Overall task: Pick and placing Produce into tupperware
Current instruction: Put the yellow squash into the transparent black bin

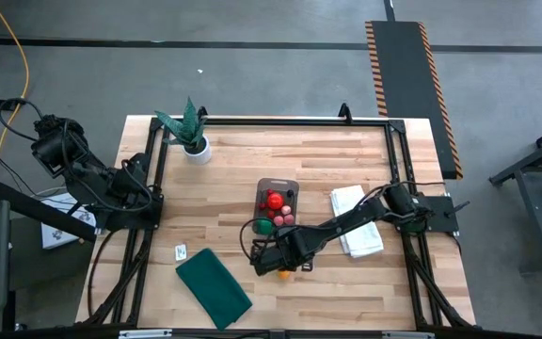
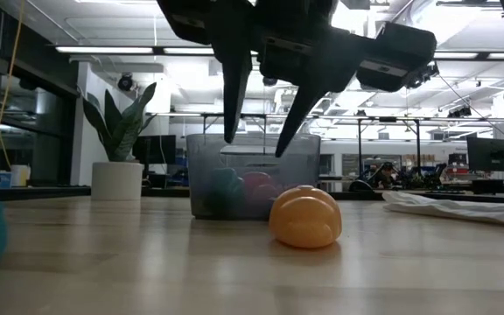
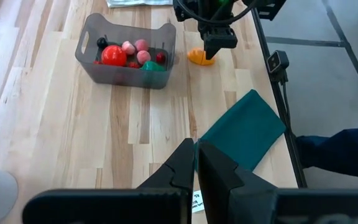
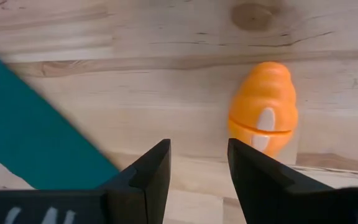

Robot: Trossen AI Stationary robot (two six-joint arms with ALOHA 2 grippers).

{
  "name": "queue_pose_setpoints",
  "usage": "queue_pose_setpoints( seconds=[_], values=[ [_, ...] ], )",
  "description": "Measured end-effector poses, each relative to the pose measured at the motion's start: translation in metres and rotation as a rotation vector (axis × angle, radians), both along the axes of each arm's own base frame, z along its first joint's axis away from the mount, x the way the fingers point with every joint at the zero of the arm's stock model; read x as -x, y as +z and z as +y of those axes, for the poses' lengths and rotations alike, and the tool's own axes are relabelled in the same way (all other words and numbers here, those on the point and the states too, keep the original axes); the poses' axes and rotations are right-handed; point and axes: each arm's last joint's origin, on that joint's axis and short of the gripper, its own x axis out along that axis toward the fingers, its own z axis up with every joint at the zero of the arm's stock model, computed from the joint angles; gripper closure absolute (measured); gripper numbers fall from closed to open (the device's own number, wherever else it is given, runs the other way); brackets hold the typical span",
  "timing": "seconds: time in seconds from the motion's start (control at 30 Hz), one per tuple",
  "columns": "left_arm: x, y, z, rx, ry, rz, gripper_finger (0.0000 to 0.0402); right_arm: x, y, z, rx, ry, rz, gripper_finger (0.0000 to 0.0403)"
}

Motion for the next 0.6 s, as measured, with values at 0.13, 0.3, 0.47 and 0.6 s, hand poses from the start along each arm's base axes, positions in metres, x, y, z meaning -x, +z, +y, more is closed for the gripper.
queue_pose_setpoints(
  seconds=[0.13, 0.3, 0.47, 0.6],
  values=[
    [-0.0001, 0.0000, -0.0001, 0.000, 0.000, 0.000, 0.0392, 0.0023, -0.0004, 0.0027, 0.002, -0.002, 0.012, 0.0251],
    [0.0000, 0.0000, 0.0000, 0.001, 0.000, 0.000, 0.0392, 0.0062, -0.0012, 0.0053, 0.015, 0.014, 0.038, 0.0250],
    [-0.0001, 0.0000, -0.0001, 0.000, 0.000, 0.000, 0.0392, 0.0078, -0.0012, 0.0087, 0.016, 0.024, 0.039, 0.0226],
    [0.0000, 0.0000, 0.0000, -0.001, 0.001, 0.000, 0.0392, 0.0087, -0.0014, 0.0093, 0.014, 0.024, 0.047, 0.0197]
  ],
)
